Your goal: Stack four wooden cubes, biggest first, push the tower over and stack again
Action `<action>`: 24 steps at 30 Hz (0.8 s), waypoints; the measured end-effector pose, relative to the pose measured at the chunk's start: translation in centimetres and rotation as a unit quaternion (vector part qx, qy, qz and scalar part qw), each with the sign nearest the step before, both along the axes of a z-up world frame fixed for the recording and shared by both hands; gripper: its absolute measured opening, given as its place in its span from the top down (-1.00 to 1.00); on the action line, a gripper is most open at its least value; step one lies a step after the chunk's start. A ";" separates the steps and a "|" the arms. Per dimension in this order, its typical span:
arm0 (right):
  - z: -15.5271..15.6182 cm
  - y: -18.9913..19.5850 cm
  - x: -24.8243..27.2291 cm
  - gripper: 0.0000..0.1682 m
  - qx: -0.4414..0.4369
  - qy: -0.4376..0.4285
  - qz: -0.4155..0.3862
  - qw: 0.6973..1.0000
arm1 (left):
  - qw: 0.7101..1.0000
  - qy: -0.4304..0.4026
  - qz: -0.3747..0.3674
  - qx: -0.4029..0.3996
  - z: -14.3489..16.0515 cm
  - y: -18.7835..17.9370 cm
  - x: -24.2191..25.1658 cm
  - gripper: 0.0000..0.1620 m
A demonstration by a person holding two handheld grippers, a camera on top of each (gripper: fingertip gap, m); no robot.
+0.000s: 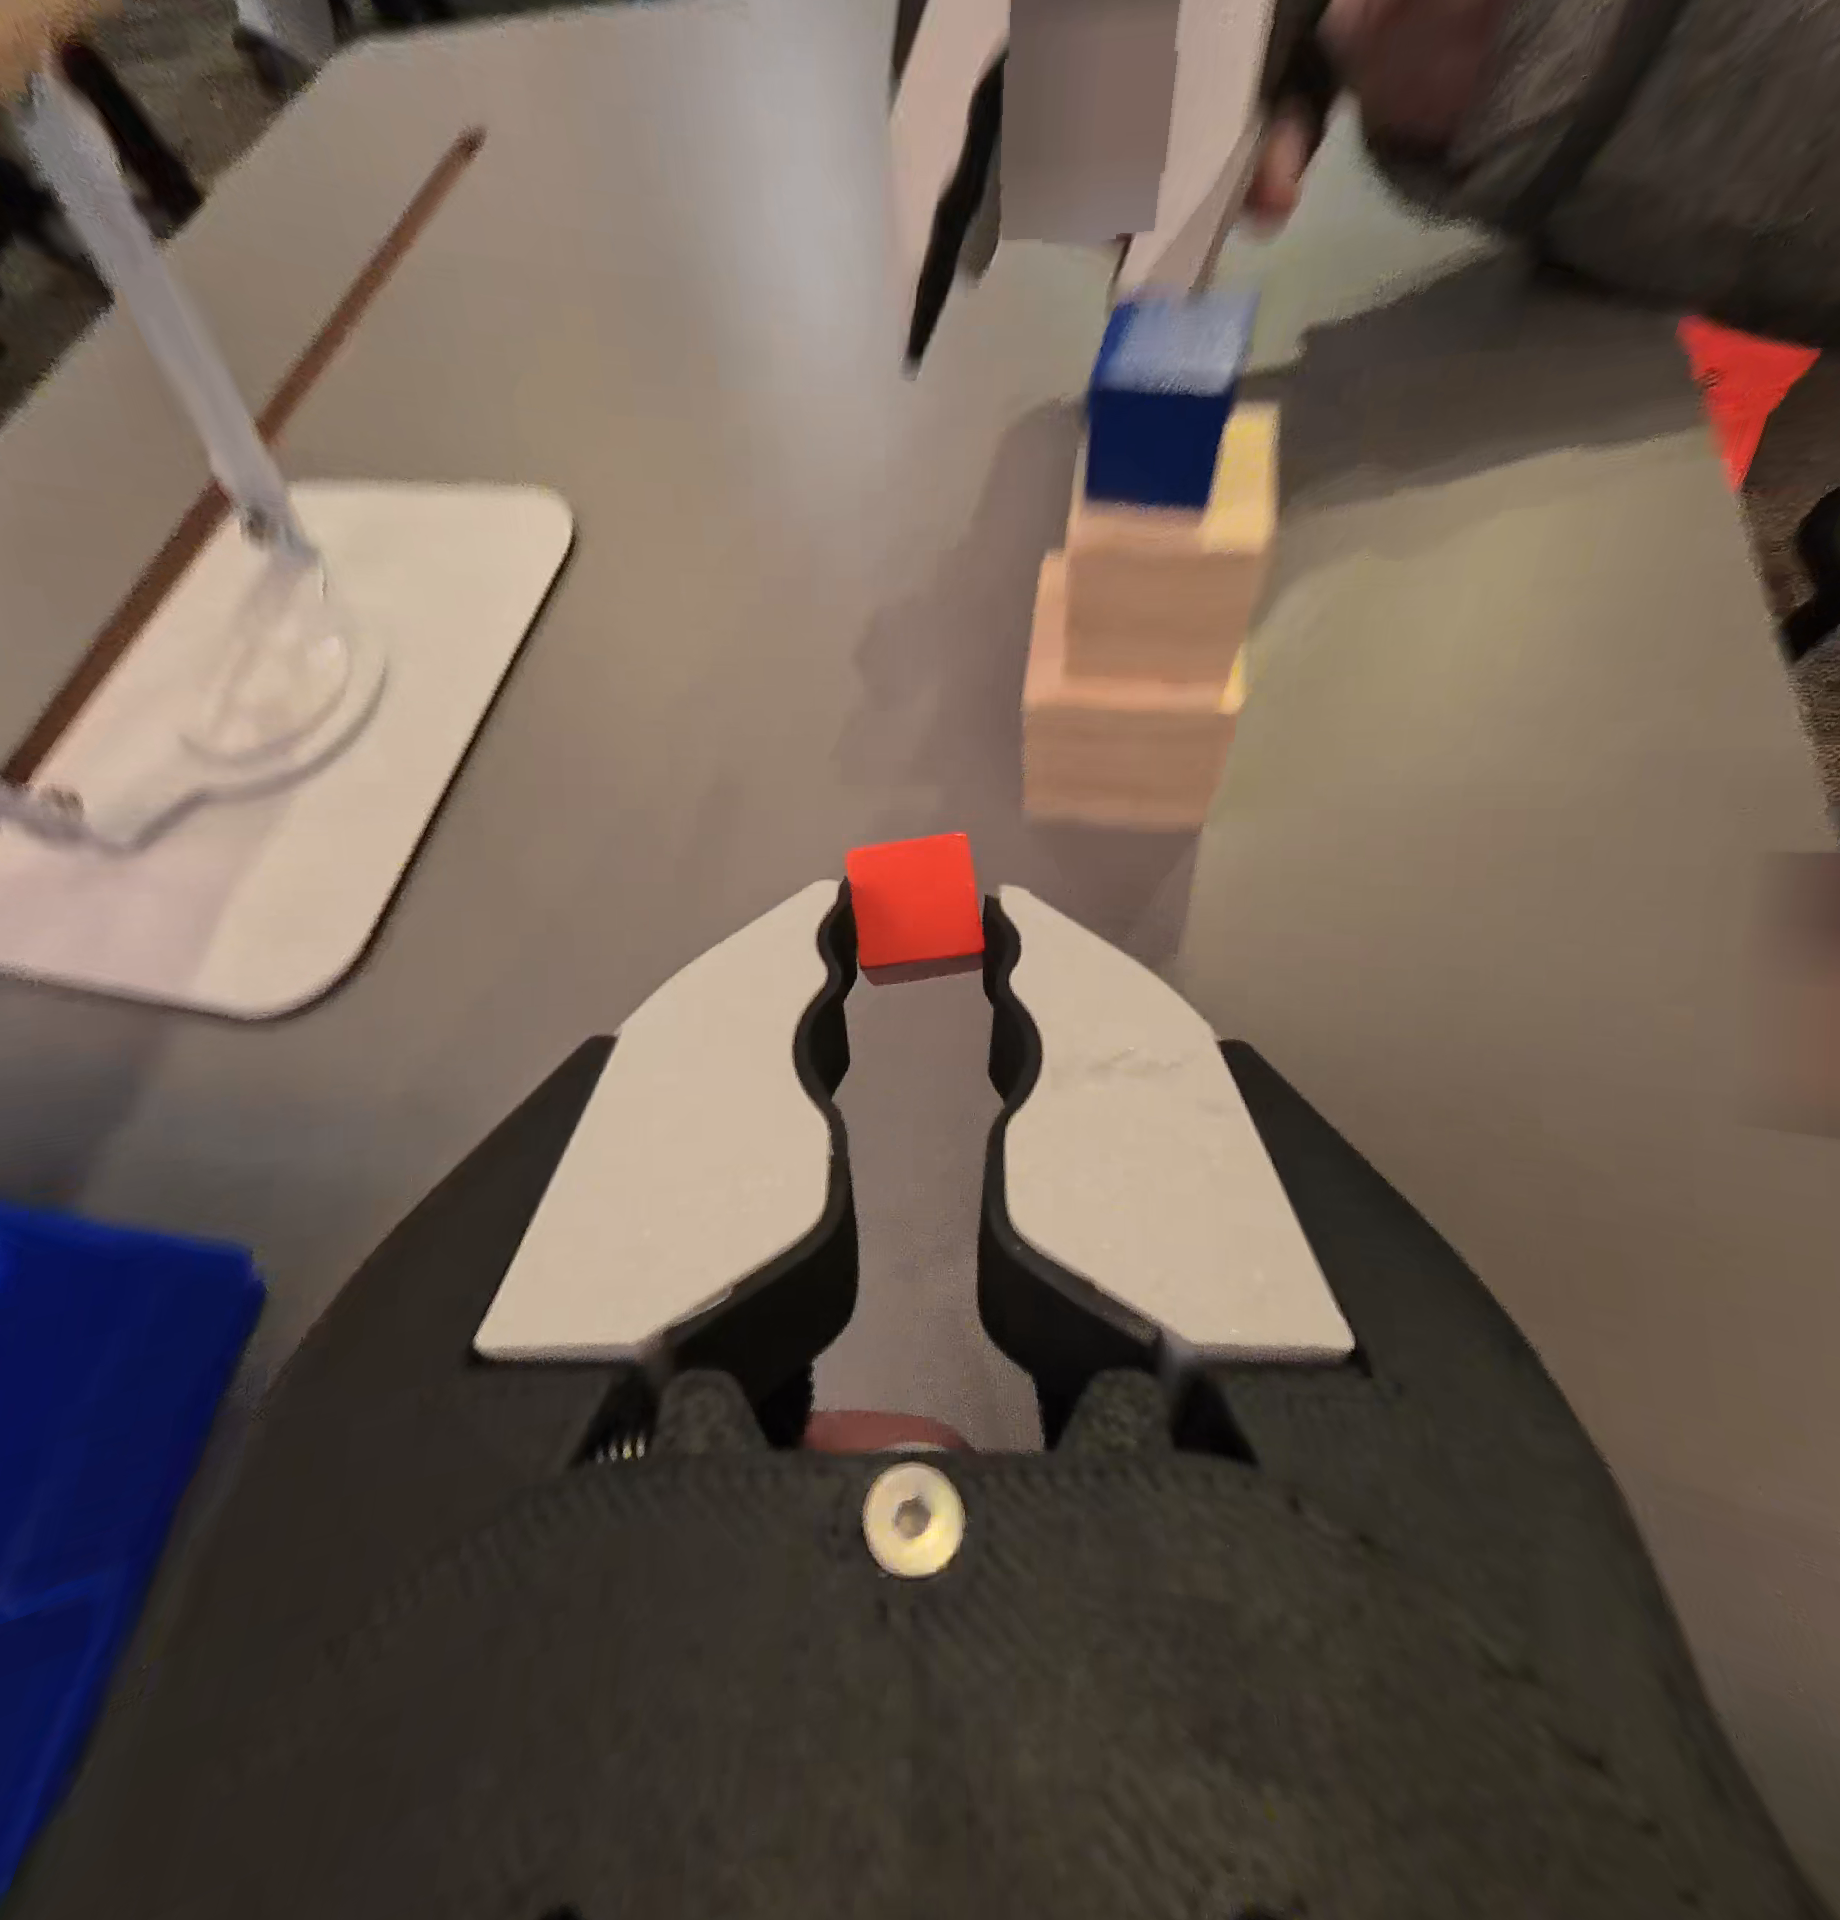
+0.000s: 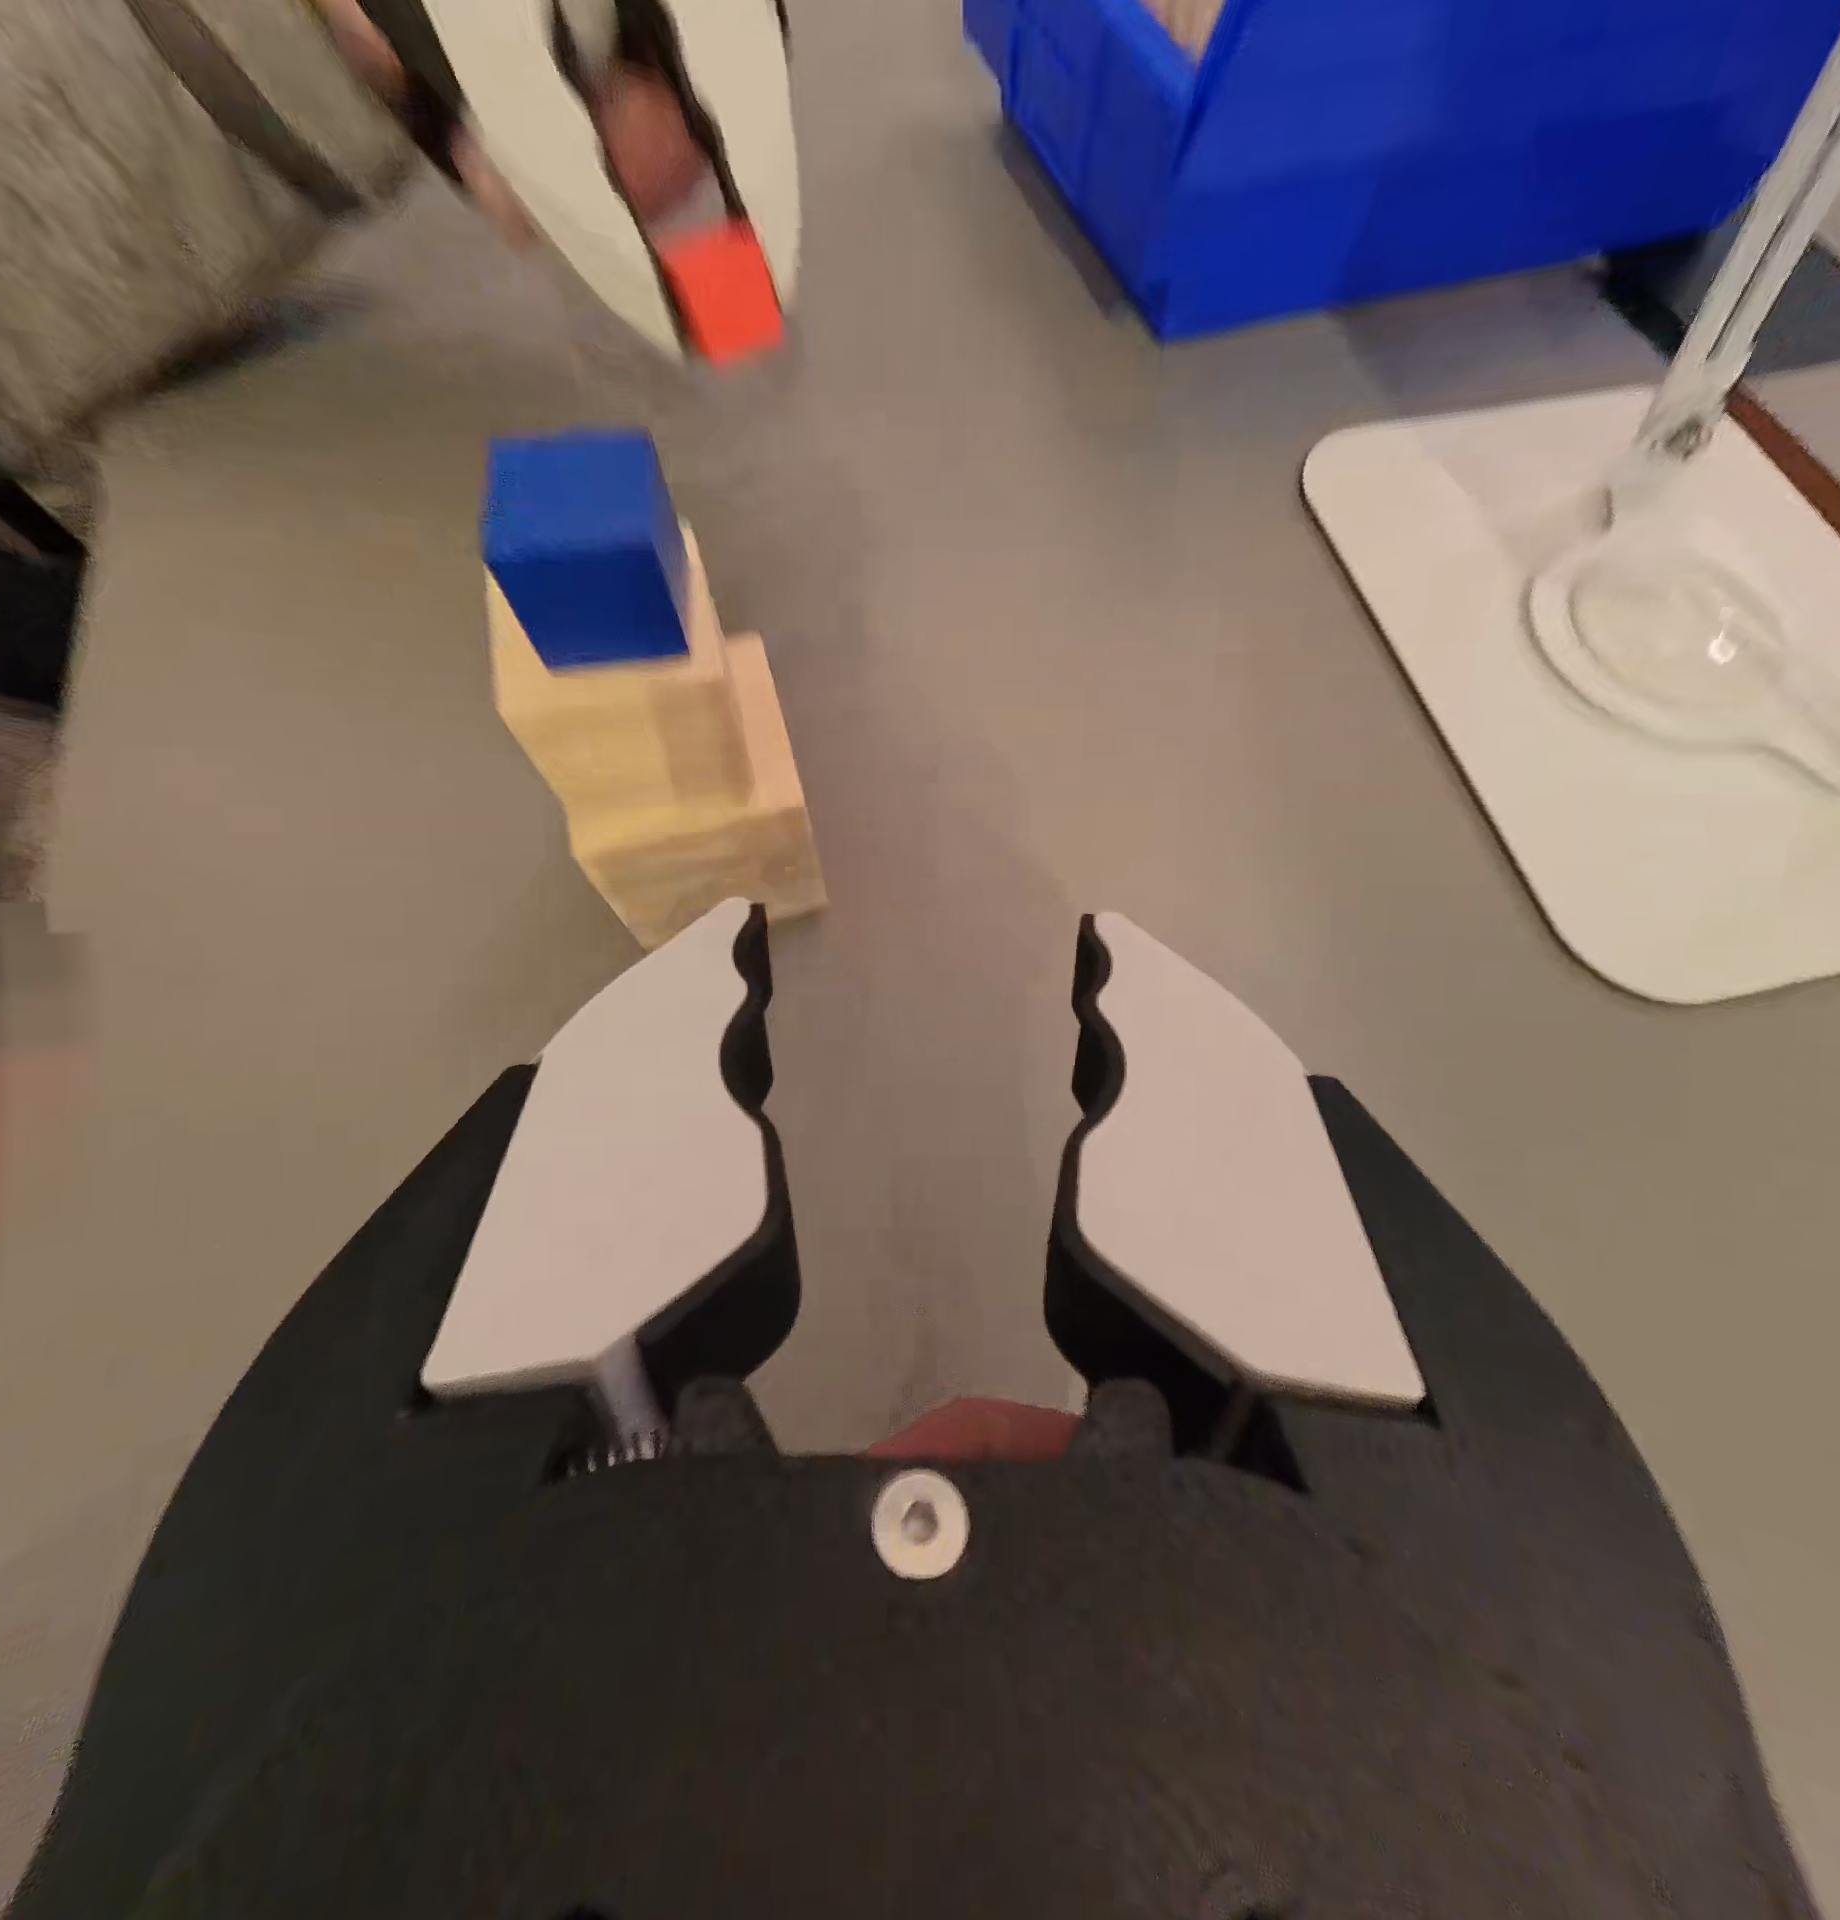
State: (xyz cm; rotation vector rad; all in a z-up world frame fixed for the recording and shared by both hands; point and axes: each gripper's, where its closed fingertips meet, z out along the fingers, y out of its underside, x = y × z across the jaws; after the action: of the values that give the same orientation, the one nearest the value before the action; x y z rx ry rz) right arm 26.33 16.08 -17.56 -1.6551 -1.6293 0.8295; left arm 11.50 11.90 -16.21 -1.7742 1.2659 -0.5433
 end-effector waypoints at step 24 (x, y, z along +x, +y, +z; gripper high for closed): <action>-3.1 -0.4 -0.2 0.45 -0.017 -0.034 0.024 0.999 | 0.988 0.070 -0.129 -0.055 4.1 -1.8 10.4 0.47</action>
State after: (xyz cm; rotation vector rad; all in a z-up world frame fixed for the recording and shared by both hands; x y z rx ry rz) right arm 26.14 15.69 -20.61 -1.6901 -1.7164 0.8366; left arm 21.90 10.14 -12.10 -1.7739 1.6043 -0.6531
